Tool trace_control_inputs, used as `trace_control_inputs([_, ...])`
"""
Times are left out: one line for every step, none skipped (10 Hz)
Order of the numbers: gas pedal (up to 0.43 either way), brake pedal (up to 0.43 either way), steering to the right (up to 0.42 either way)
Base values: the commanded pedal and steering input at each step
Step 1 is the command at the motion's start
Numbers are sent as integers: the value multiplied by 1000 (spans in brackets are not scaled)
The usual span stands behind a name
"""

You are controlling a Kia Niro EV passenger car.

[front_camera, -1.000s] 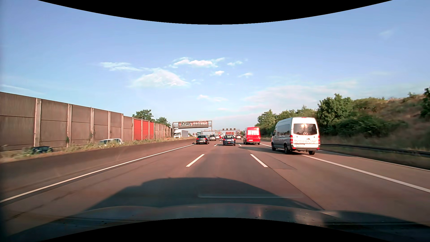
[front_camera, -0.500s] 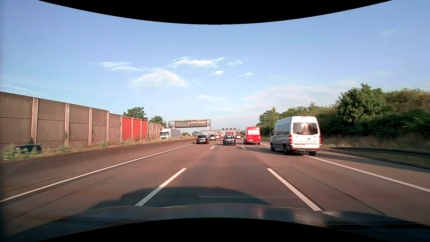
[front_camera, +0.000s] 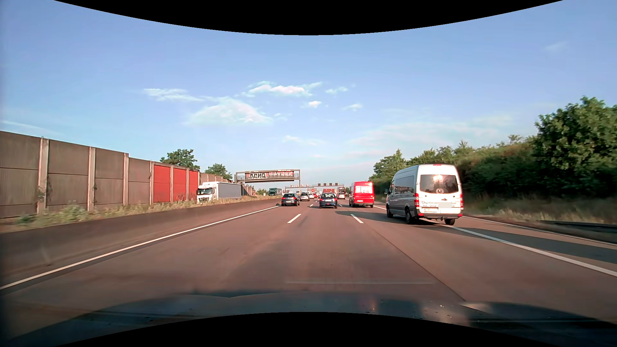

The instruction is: Follow the waypoints while adhering to traffic rules and regulations

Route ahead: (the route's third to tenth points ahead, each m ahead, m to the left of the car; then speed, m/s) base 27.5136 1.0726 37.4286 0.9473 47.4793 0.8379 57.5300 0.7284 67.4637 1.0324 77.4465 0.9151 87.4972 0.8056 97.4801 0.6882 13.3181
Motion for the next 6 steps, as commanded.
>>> trace_control_inputs([177, 0, -3])
trace_control_inputs([177, 0, -3])
trace_control_inputs([177, 0, -3])
trace_control_inputs([177, 0, -3])
trace_control_inputs([177, 0, -3])
trace_control_inputs([177, 0, -4])
